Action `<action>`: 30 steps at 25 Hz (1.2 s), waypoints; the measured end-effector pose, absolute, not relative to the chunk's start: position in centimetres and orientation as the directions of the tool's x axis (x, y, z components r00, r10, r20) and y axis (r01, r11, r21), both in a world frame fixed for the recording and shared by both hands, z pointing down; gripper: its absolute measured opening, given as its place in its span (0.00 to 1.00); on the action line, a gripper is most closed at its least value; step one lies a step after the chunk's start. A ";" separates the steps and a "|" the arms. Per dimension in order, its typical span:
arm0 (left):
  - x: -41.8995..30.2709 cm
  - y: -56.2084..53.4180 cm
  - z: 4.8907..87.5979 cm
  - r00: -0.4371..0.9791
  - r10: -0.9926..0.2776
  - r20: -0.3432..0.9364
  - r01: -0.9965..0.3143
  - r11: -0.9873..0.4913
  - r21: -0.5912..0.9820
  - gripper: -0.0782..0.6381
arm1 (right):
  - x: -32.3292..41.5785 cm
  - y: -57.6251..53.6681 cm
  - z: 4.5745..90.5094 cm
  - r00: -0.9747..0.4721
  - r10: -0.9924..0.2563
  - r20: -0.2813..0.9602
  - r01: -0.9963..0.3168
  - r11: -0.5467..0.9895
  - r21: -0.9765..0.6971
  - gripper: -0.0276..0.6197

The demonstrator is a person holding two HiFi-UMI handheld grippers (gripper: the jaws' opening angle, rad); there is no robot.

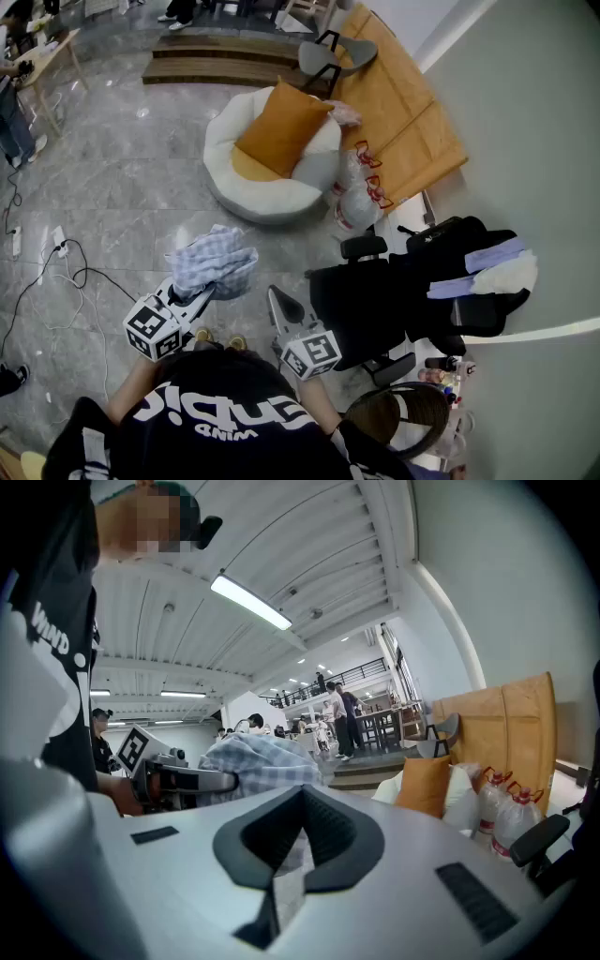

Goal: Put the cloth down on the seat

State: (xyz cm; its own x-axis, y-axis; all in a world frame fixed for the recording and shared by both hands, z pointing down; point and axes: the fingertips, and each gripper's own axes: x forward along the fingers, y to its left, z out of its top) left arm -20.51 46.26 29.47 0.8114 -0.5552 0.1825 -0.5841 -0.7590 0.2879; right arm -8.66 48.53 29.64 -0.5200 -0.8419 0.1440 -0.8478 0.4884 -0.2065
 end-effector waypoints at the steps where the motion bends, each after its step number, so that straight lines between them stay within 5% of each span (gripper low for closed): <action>1: -20.5 46.3 29.5 0.811 -0.555 0.183 -0.584 -0.759 0.287 0.25 | -8.6 48.5 29.7 -0.520 -0.842 0.144 -0.848 0.488 -0.208 0.07; 30: -24.0 46.6 30.4 0.865 -0.460 0.201 -0.501 -0.812 0.298 0.25 | -12.6 50.5 30.1 -0.492 -0.859 0.142 -0.863 0.458 -0.215 0.07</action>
